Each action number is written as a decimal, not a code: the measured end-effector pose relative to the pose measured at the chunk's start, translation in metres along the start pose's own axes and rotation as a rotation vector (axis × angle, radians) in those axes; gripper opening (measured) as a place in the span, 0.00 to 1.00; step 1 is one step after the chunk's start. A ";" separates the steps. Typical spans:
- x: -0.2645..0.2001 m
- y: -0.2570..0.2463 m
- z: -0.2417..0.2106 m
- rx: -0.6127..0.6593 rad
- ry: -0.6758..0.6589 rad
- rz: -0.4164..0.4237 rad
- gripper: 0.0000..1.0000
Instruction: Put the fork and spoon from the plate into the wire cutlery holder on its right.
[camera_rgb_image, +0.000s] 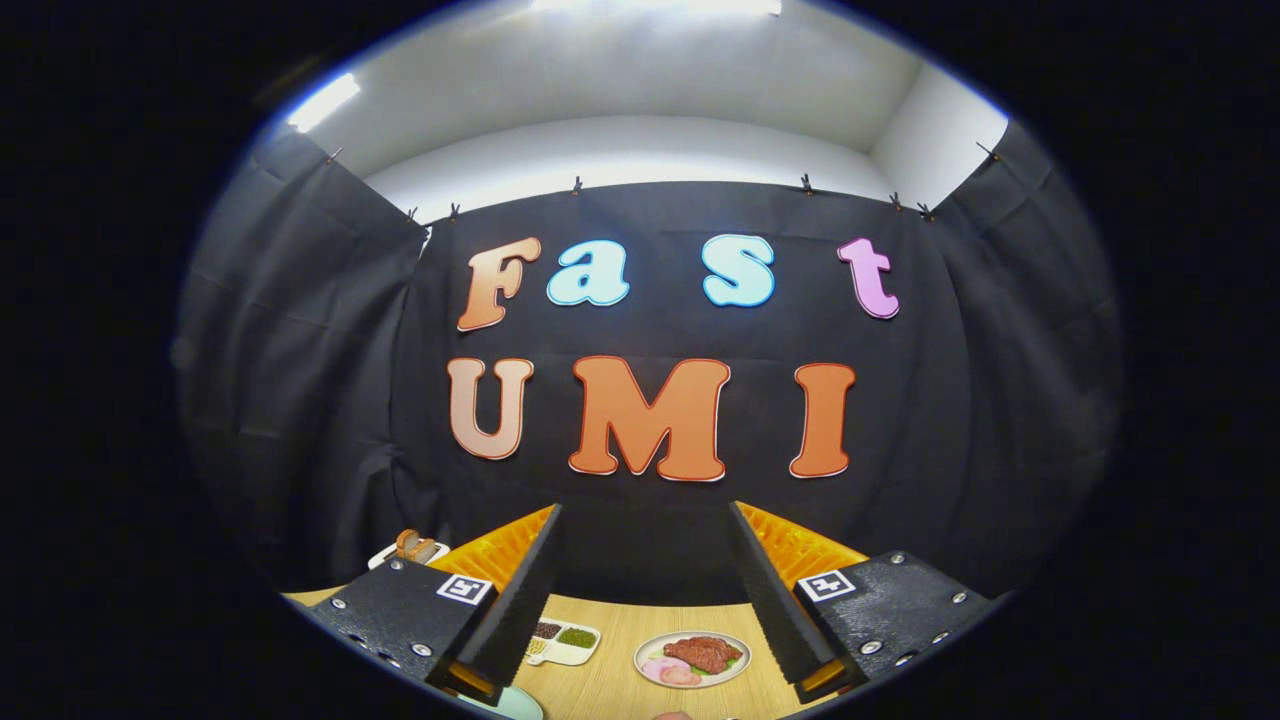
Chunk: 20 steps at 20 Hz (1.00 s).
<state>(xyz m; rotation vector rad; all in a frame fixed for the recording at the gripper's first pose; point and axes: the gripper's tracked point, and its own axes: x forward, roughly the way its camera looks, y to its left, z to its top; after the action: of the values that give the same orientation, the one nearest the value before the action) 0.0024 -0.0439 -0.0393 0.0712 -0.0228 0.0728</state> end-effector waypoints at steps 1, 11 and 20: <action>0.001 0.001 -0.002 0.000 0.009 0.001 0.95; -0.002 0.014 -0.005 0.004 0.050 0.006 0.96; -0.001 0.017 -0.005 0.009 0.069 -0.020 0.96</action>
<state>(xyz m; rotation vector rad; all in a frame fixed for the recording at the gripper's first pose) -0.0002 -0.0264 -0.0426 0.0778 0.0467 0.0557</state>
